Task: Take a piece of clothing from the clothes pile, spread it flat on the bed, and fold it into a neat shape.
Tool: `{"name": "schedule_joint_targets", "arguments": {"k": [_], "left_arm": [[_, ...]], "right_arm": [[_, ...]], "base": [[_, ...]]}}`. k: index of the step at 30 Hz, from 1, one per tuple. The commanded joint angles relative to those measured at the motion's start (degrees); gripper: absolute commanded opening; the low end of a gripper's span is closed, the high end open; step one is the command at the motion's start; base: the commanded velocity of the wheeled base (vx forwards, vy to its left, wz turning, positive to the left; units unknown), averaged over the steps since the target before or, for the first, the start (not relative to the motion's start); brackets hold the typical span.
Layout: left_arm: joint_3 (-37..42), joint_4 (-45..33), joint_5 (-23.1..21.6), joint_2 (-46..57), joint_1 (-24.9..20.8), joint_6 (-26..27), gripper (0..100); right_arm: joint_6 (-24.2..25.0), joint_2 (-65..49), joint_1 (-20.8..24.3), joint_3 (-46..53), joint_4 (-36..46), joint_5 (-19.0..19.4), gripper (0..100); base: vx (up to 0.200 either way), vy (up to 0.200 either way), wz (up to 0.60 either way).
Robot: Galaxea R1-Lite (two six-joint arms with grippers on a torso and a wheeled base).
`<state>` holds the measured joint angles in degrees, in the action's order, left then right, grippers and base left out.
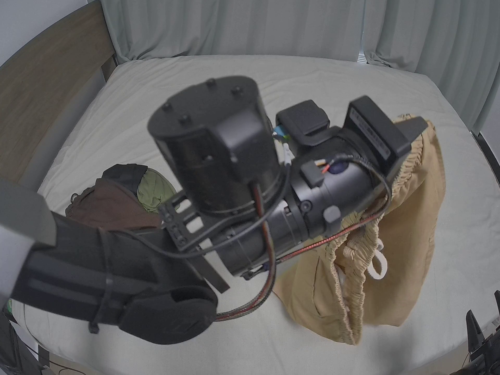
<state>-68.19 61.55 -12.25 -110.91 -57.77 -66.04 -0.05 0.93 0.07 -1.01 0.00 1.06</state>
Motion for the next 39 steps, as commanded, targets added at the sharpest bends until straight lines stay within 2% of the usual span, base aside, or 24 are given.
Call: {"name": "schedule_joint_targets", "arguments": {"k": [1, 5, 6, 7, 9, 12, 18, 22, 31, 39], "left_arm": [[0.25, -0.38, 0.3, 4.39, 0.64, -3.4, 0], [2.36, 0.15, 0.3, 5.53, 1.96, -4.54, 0], [7.55, 1.99, 0.21, 5.79, 4.07, -4.28, 0], [7.55, 1.99, 0.21, 5.79, 4.07, -4.28, 0], [13.26, 8.23, -0.14, 5.27, 6.27, -4.28, 0], [16.78, 12.54, -0.32, 4.83, 7.67, -4.19, 0], [20.12, 14.12, -0.4, 4.47, 9.26, -3.84, 0], [23.63, 16.32, -0.76, 3.86, 10.22, -1.64, 0], [30.75, 27.04, -1.28, -1.15, 13.47, 2.58, 0], [34.62, 27.13, -0.93, -0.71, 14.88, 5.04, 0]], "right_arm": [[-0.04, -0.93, -0.07, 1.01, 0.0, -0.01, 100], [-0.04, -0.93, 0.01, 1.01, 0.0, -0.01, 100], [-0.04, -0.93, -0.07, 1.01, 0.0, -0.01, 100], [-0.04, -0.93, -0.07, 1.01, 0.0, -0.01, 100], [-0.04, -0.93, -0.07, 1.01, 0.0, -0.01, 100], [-0.04, -0.93, -0.07, 1.01, 0.0, -0.01, 100], [-0.04, -0.93, -0.07, 1.01, 0.0, -0.01, 100], [-0.04, -0.93, -0.07, 1.01, 0.0, 0.08, 100], [-0.04, -0.93, -0.07, 1.01, 0.0, -0.01, 100], [-0.04, -0.93, -0.07, 1.01, 0.0, 0.08, 100]], "base": [[0.0, 0.0, 0.0], [0.0, 0.0, 0.0], [0.0, 0.0, 0.0], [0.0, 0.0, 0.0], [0.0, 0.0, 0.0], [0.0, 0.0, 0.0], [0.0, 0.0, 0.0], [0.0, 0.0, 0.0], [0.0, 0.0, 0.0], [0.0, 0.0, 0.0]]}}
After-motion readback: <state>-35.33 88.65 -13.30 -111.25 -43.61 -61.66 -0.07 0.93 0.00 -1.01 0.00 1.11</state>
